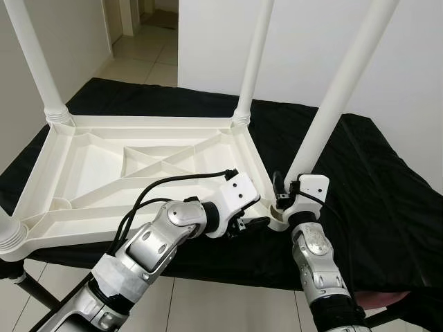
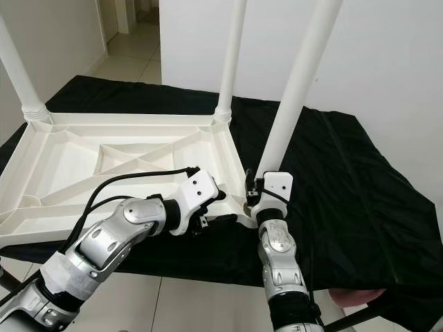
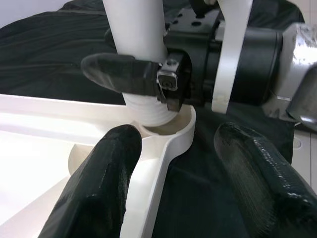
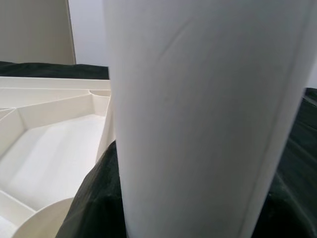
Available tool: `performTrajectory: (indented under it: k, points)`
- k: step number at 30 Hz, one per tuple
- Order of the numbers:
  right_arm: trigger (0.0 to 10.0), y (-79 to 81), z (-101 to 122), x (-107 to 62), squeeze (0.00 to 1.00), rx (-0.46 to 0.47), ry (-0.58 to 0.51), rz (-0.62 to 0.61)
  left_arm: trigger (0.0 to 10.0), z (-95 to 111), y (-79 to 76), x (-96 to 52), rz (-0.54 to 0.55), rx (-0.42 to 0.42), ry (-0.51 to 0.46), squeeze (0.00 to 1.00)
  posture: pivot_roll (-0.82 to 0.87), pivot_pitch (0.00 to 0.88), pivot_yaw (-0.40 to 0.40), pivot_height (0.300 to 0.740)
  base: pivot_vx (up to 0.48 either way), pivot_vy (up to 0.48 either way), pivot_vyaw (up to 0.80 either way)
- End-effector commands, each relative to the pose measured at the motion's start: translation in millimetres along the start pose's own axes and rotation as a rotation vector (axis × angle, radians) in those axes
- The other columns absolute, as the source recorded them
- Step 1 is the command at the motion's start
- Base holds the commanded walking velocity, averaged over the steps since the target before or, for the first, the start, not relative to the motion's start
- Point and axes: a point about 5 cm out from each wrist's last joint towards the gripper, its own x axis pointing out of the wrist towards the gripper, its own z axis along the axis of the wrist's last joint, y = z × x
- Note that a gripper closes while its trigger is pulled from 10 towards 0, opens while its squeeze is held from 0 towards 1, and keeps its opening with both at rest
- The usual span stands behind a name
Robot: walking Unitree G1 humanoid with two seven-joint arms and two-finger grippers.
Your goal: Building children table
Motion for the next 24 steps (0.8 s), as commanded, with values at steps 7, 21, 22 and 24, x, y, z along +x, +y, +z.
performTrajectory:
  k: [7, 21, 22, 24]
  points:
    - [10.0, -3.0, -13.9, -15.2, 0.0, -0.008, 0.031, 0.051, 10.0, 0.6, 4.3, -3.9, 0.049, -0.037, -0.007, 0.0, 0.04, 0.0, -0.122, 0.74, 0.0, 0.0, 0.0]
    - [10.0, -7.3, -36.7, -24.9, 0.0, -0.034, 0.093, 0.182, 10.0, 0.8, 6.8, -6.9, 0.051, -0.049, -0.005, 0.0, 0.03, 0.0, -0.103, 0.74, 0.0, 0.0, 0.0]
    - [10.0, -6.8, -36.7, -24.4, 0.0, -0.038, 0.092, 0.19, 10.0, 0.8, 6.9, -7.0, 0.051, -0.05, -0.004, 0.0, 0.03, 0.0, -0.101, 0.74, 0.0, 0.0, 0.0]
    - [10.0, -6.1, -36.8, -23.8, 0.0, -0.042, 0.091, 0.202, 10.0, 0.9, 7.1, -7.2, 0.05, -0.053, -0.002, 0.0, 0.03, 0.0, -0.101, 0.74, 0.0, 0.0, 0.0]
